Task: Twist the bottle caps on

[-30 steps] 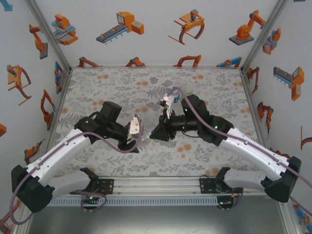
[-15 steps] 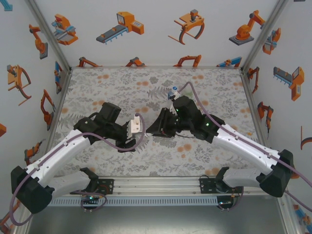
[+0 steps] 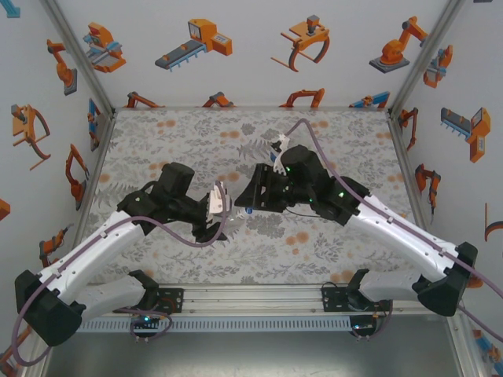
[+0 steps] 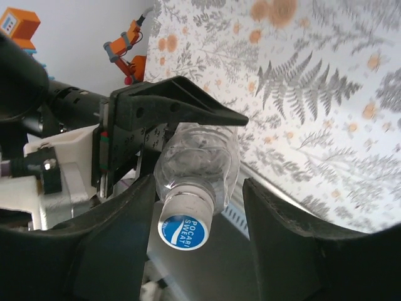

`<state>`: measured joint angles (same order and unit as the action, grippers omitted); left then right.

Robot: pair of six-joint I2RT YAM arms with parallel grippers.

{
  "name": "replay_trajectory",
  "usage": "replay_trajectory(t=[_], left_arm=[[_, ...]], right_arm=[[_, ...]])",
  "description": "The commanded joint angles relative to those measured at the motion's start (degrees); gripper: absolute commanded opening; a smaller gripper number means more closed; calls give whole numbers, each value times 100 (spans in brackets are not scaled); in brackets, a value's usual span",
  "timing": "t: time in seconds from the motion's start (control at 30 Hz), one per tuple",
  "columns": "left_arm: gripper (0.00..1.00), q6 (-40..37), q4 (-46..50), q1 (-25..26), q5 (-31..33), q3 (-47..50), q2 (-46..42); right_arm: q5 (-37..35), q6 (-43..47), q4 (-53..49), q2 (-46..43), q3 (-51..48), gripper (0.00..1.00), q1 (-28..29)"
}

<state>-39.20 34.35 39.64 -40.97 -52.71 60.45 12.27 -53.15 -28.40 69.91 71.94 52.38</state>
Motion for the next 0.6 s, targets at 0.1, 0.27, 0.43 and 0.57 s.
replay_trajectory(t=[0.1,0.27,0.43,0.57], left_arm=[[0,-213,-31,13,-419,-114,-78],[0,-308,50,16,-556,-107,-81],[0,-402,107,10,-710,-114,-86],[0,-464,163,14,-796,-117,-89]], right_arm=[[-106,2447,-80,-260,450,55,21],[975,4625,-22,-307,653,49,39],[2152,6749,-32,-496,594,49,114],[2490,7917,-258,-571,513,51,121]])
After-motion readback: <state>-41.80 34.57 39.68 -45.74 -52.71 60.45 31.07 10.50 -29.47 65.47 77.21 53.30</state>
